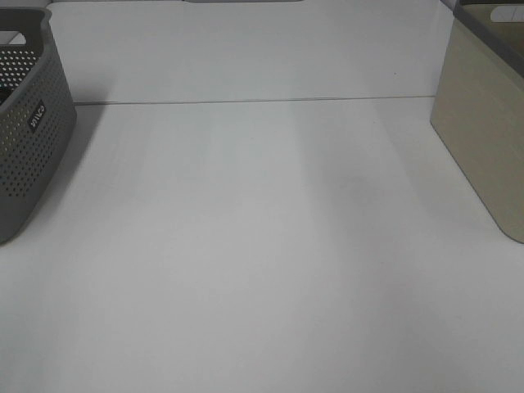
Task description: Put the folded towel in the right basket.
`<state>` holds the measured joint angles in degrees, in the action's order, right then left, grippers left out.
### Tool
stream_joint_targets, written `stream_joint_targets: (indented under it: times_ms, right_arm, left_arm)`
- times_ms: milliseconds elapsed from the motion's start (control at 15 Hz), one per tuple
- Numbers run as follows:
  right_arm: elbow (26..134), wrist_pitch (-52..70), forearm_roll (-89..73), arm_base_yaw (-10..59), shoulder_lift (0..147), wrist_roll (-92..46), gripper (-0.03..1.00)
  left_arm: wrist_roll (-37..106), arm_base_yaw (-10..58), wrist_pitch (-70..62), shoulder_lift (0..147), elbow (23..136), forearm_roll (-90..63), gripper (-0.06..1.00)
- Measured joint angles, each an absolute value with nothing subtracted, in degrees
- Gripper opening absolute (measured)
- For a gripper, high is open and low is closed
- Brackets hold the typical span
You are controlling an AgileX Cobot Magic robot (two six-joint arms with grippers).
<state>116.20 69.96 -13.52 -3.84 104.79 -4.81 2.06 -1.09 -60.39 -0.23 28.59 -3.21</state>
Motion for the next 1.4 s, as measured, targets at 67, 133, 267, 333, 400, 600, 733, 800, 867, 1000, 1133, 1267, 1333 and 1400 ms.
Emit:
stream_joint_targets:
  times_ms: [67, 133, 267, 333, 400, 600, 733, 800, 867, 1000, 1133, 1267, 1333, 1400]
  right_arm:
    - [115.2, 70.0, -13.5, -3.6, 103.5, -4.6, 0.57]
    - [112.5, 69.9, -13.3, -3.4, 100.8, -4.1, 0.58]
    - [105.0, 69.9, -11.9, -3.3, 94.1, -3.9, 0.60]
    - [100.0, 69.9, -11.1, -3.3, 89.8, -3.9, 0.61]
    - [94.6, 69.9, -10.2, -3.2, 85.3, -3.9, 0.61]
    - [78.5, 69.9, -9.6, -3.2, 73.2, -3.9, 0.62]
    - [67.9, 69.9, -9.6, -3.2, 65.5, -3.9, 0.62]
    - [63.4, 69.9, -9.6, -3.2, 62.0, -3.8, 0.62]
    - [58.8, 69.9, -9.7, -3.2, 57.7, -3.8, 0.62]
    - [49.8, 69.9, -9.7, -3.2, 46.6, -3.7, 0.62]
    - [43.8, 70.0, -9.8, -3.2, 36.8, -3.8, 0.62]
    - [38.4, 70.0, -9.8, -3.2, 27.4, -3.8, 0.62]
    - [36.2, 70.0, -9.4, -3.2, 23.4, -3.8, 0.62]
    - [34.0, 70.0, -8.6, -3.2, 19.4, -3.8, 0.62]
  left_arm:
    - [2.1, -1.1, -60.4, -0.2, 28.6, -3.2, 0.97]
    - [2.1, -1.1, -60.4, -0.2, 28.6, -3.2, 0.97]
    - [2.1, -1.1, -60.4, -0.2, 28.6, -3.2, 0.97]
    - [2.1, -1.1, -60.4, -0.2, 28.6, -3.2, 0.97]
    - [2.1, -1.1, -60.4, -0.2, 28.6, -3.2, 0.97]
    - [2.1, -1.1, -60.4, -0.2, 28.6, -3.2, 0.97]
    - [2.1, -1.1, -60.4, -0.2, 28.6, -3.2, 0.97]
    - [2.1, -1.1, -60.4, -0.2, 28.6, -3.2, 0.97]
    - [2.1, -1.1, -60.4, -0.2, 28.6, -3.2, 0.97]
    - [2.1, -1.1, -60.4, -0.2, 28.6, -3.2, 0.97]
    - [2.1, -1.1, -60.4, -0.2, 28.6, -3.2, 0.97]
    - [2.1, -1.1, -60.4, -0.2, 28.6, -3.2, 0.97]
    - [2.1, -1.1, -60.4, -0.2, 28.6, -3.2, 0.97]
    - [2.1, -1.1, -60.4, -0.2, 28.6, -3.2, 0.97]
